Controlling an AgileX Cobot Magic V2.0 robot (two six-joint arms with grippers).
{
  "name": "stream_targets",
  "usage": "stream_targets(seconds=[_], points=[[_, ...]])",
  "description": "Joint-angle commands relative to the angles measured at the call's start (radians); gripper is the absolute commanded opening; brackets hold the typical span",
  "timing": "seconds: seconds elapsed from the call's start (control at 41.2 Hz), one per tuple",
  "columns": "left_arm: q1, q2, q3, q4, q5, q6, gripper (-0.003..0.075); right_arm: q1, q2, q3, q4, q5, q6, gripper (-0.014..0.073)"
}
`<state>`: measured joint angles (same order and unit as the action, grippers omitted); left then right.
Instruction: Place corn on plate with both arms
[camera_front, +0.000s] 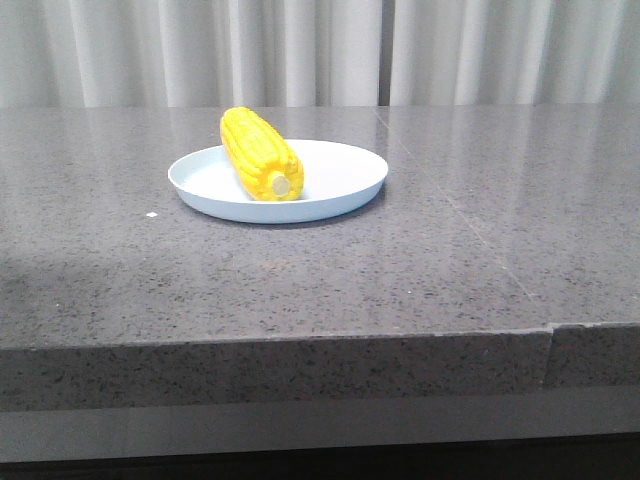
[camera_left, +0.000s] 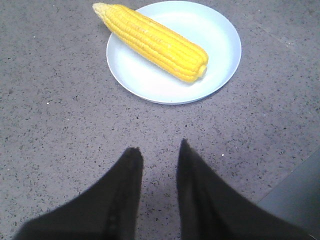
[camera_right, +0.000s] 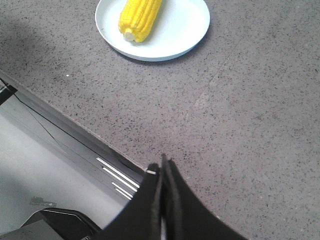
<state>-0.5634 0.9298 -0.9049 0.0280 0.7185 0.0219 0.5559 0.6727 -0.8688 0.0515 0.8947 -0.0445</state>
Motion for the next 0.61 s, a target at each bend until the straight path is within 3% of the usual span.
stream_targets(seconds=[0.0,0.582], points=[[-0.009,-0.008,-0.028,0.002,-0.071,-0.01,0.0,-0.004,-0.002,-0.023,-0.011,-0.064,-0.002,-0.0068],[-0.009,-0.016,-0.022,0.002,-0.071,-0.01,-0.002,-0.004,-0.002,-0.023,-0.011,-0.06,-0.002,-0.0068]])
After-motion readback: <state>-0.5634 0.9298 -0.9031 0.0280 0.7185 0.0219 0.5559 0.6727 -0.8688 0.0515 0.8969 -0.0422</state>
